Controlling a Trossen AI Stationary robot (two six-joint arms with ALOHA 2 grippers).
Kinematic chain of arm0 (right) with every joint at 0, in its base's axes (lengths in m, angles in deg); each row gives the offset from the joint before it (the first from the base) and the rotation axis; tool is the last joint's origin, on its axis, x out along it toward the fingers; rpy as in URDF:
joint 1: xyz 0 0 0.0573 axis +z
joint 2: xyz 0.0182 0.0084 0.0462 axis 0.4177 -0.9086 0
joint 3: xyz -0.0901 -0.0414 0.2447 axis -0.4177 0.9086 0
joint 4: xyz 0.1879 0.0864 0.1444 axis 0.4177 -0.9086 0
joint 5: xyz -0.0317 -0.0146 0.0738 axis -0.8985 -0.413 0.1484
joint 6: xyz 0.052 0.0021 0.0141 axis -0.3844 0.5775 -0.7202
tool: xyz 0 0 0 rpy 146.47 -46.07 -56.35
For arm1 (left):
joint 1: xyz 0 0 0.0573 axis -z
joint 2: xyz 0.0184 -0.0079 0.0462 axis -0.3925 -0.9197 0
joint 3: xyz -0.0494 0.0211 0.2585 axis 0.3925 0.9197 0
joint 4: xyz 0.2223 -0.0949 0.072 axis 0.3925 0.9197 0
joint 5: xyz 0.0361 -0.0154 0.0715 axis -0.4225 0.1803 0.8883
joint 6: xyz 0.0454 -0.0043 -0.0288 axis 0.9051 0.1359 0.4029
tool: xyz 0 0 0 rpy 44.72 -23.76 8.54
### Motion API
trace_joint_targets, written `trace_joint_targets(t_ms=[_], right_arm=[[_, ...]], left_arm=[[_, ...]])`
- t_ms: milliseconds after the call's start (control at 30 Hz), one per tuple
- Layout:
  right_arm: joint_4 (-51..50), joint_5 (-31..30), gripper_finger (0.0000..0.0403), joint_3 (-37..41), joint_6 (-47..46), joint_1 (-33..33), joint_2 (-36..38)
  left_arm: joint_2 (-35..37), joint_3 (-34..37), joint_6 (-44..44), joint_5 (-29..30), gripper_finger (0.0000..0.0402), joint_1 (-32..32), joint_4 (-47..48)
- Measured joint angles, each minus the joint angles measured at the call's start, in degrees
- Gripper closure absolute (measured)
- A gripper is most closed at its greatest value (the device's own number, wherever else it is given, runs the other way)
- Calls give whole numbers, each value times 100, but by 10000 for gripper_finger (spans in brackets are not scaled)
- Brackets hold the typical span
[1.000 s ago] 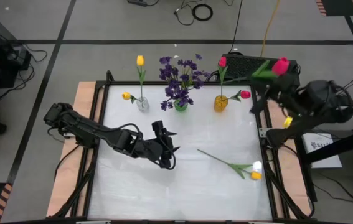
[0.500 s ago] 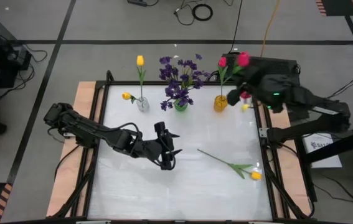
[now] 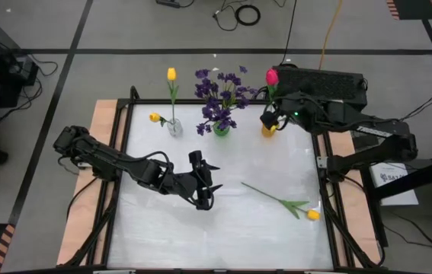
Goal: Sort flowers into vase by color
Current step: Put the pink flower into the yellow vase
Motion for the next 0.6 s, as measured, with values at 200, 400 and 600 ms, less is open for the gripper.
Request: trace_joint_targets(t_ms=[200, 400, 600], right_arm=[[247, -28, 402, 323, -70, -8, -79], [689, -31, 402, 886, -210, -9, -60], [797, -35, 402, 1098, -295, -82, -55]], left_arm=[[0, 0, 4, 0, 134, 0, 2], [0, 0, 3, -2, 134, 2, 4], [0, 0, 2, -2, 134, 2, 4]])
